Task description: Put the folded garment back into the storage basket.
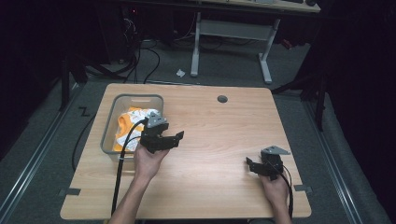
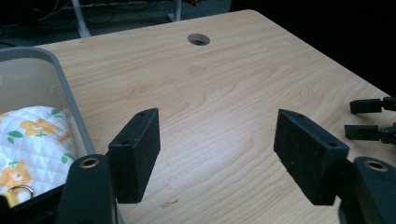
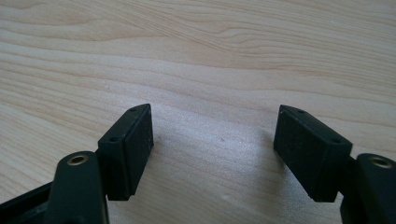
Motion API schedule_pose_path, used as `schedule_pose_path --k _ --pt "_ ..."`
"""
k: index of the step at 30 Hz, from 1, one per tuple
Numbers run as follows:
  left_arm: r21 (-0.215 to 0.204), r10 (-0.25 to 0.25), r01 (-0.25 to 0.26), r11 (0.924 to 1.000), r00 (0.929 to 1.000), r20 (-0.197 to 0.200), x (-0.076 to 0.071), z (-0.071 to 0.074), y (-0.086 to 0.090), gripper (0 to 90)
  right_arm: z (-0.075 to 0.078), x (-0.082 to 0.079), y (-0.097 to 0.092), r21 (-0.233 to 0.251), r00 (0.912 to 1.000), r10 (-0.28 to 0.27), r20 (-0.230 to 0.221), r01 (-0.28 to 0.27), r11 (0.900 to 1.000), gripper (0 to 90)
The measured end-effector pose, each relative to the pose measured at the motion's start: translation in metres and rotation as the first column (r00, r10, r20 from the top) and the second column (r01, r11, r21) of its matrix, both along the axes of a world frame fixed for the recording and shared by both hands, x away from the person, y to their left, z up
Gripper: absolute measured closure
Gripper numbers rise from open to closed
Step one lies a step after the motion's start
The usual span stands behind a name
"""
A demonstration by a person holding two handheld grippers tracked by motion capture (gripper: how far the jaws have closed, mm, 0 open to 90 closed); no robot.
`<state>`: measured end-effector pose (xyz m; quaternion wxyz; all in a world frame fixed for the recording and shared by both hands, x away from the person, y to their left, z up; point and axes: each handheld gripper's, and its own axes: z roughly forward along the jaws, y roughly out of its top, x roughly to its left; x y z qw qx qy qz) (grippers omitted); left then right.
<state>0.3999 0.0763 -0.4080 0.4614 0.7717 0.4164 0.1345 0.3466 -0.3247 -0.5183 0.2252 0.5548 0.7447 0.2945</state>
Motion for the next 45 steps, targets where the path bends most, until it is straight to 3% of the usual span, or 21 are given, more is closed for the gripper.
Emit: schedule_pose_path --k 20,34,45 --pt "0.005 -0.078 0.079 0.9969 0.9967 -0.022 -0.007 -0.007 -0.026 32.0 0.0 0.0 0.0 0.0 1.0 0.0 0.0 0.0 1.0 28.8" --pt "-0.007 -0.098 0.098 0.9952 0.9947 -0.032 -0.011 -0.013 -0.034 31.9 0.0 0.0 0.0 -0.001 1.0 0.001 0.001 -0.001 1.0 28.7" --pt "0.019 -0.111 0.112 0.9936 0.9934 -0.028 -0.015 -0.016 -0.04 32.1 0.0 0.0 0.0 -0.001 1.0 0.0 0.001 0.0 1.0 28.8"
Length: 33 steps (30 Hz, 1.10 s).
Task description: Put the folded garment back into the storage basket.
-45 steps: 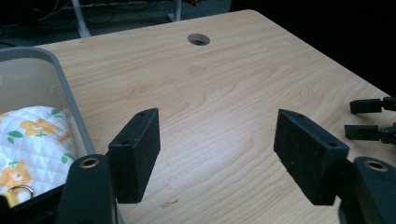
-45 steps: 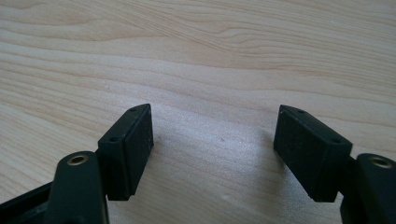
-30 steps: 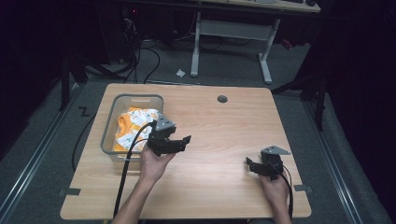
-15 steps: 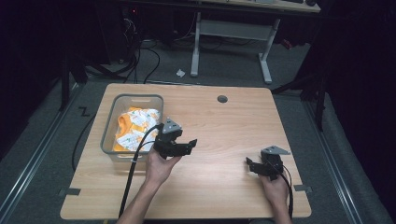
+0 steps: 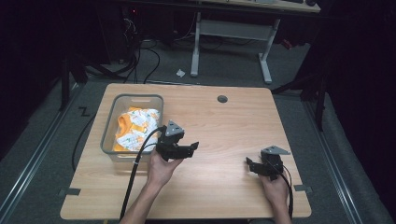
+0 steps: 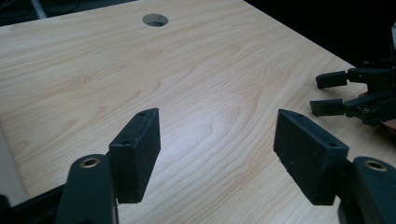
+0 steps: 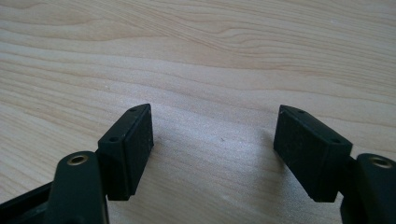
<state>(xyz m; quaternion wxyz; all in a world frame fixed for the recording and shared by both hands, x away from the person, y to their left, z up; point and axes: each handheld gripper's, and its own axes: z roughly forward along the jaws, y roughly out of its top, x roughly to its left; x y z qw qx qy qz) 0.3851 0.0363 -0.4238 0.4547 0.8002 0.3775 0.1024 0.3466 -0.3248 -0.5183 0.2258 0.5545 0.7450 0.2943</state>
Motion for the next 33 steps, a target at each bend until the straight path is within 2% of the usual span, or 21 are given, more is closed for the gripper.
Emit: schedule_pose_path --k 23,30,33 --pt "-0.001 -0.023 0.022 0.9997 0.9988 -0.044 -0.003 -0.017 -0.008 32.3 0.0 0.0 0.0 0.0 1.0 0.0 0.0 0.0 1.0 28.7" --pt "-0.01 -0.029 0.028 0.9996 0.9975 -0.064 -0.004 -0.022 -0.01 32.3 0.0 0.0 0.0 0.0 1.0 0.0 0.0 0.0 1.0 28.7" --pt "-0.031 -0.038 0.036 0.9989 0.9965 -0.075 -0.004 -0.024 -0.012 32.3 0.0 0.0 0.0 -0.001 1.0 0.001 0.001 -0.001 1.0 28.7"
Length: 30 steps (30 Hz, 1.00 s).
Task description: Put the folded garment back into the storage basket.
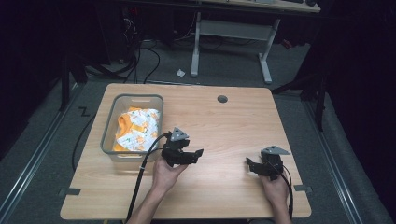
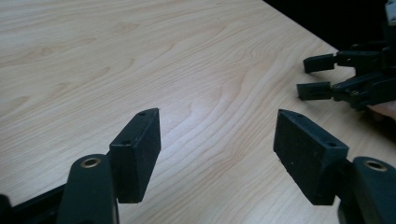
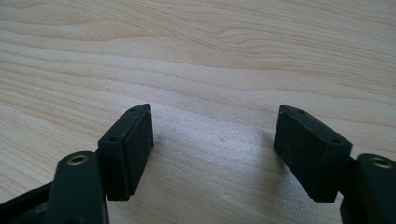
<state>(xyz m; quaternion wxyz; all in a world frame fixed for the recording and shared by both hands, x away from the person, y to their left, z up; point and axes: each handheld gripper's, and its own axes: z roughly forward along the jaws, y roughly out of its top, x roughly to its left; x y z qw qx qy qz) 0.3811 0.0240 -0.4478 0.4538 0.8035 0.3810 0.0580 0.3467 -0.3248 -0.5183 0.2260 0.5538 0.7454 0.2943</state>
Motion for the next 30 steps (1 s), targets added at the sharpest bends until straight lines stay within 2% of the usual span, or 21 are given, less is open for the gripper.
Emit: schedule_pose_path --k 7,18,26,30 --pt "0.01 -0.004 0.004 0.9999 0.9997 -0.025 0.0 -0.009 -0.003 32.4 0.0 0.0 0.0 0.001 1.0 -0.002 -0.001 0.002 1.0 28.7" --pt "0.032 0.006 -0.004 0.9995 0.9991 -0.042 0.001 -0.022 -0.007 32.5 0.0 0.0 0.0 0.001 1.0 -0.002 -0.001 0.002 1.0 28.7" --pt "0.046 0.031 -0.03 0.9985 0.9992 -0.024 -0.001 -0.031 -0.008 33.3 0.0 0.0 0.0 0.001 1.0 -0.002 -0.001 0.002 1.0 28.7" --pt "0.05 0.042 -0.04 0.998 0.9986 -0.032 0.001 -0.035 -0.006 33.4 0.0 0.0 0.0 0.001 1.0 -0.002 -0.001 0.002 1.0 28.7"
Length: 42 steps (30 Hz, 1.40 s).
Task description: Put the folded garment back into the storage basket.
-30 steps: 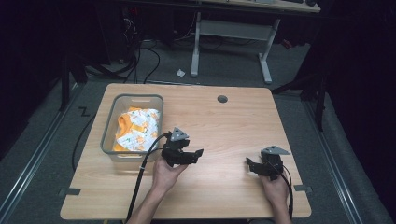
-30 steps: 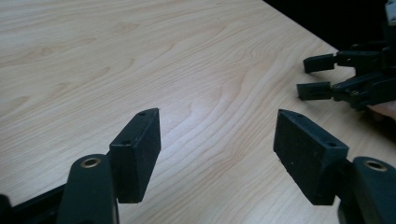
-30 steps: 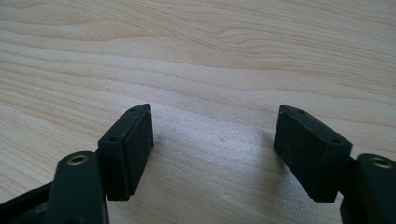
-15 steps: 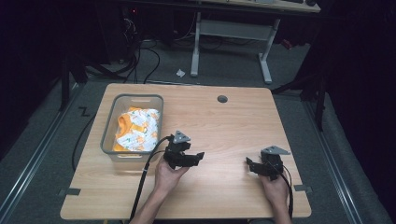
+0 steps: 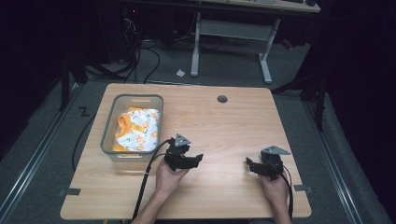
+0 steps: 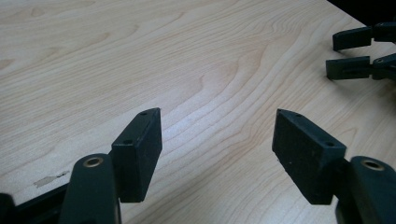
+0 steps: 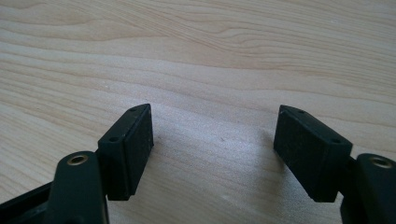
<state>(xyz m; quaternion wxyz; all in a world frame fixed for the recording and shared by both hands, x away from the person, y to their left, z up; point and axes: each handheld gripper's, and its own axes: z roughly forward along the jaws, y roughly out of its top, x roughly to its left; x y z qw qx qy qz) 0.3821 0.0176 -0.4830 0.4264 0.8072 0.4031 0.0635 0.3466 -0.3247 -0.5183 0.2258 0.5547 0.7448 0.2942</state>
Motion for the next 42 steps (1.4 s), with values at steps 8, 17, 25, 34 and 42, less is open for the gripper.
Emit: schedule_pose_path --k 8,17,25,34,42 --pt "0.016 0.014 -0.014 0.9998 0.9999 -0.006 0.001 -0.008 -0.001 33.4 0.0 0.0 0.0 0.0 1.0 0.0 0.0 0.0 1.0 28.8" --pt "0.066 0.024 -0.024 0.9975 0.9997 0.002 0.002 -0.016 -0.002 33.5 0.0 0.0 0.0 0.0 1.0 0.0 0.0 0.0 1.0 28.7" --pt "0.093 0.025 -0.026 0.9953 0.9996 0.016 0.004 -0.022 -0.005 33.7 0.0 0.0 0.0 0.0 1.0 0.001 0.0 -0.001 1.0 28.7" --pt "0.159 0.032 -0.036 0.9866 0.9991 0.028 0.01 -0.032 -0.005 33.7 0.0 0.0 0.0 0.0 1.0 0.0 0.0 0.0 1.0 28.7" --pt "0.176 0.035 -0.051 0.983 0.9951 0.093 0.005 -0.042 -0.005 32.6 0.0 0.0 0.0 -0.001 1.0 0.002 0.0 -0.002 1.0 28.7"
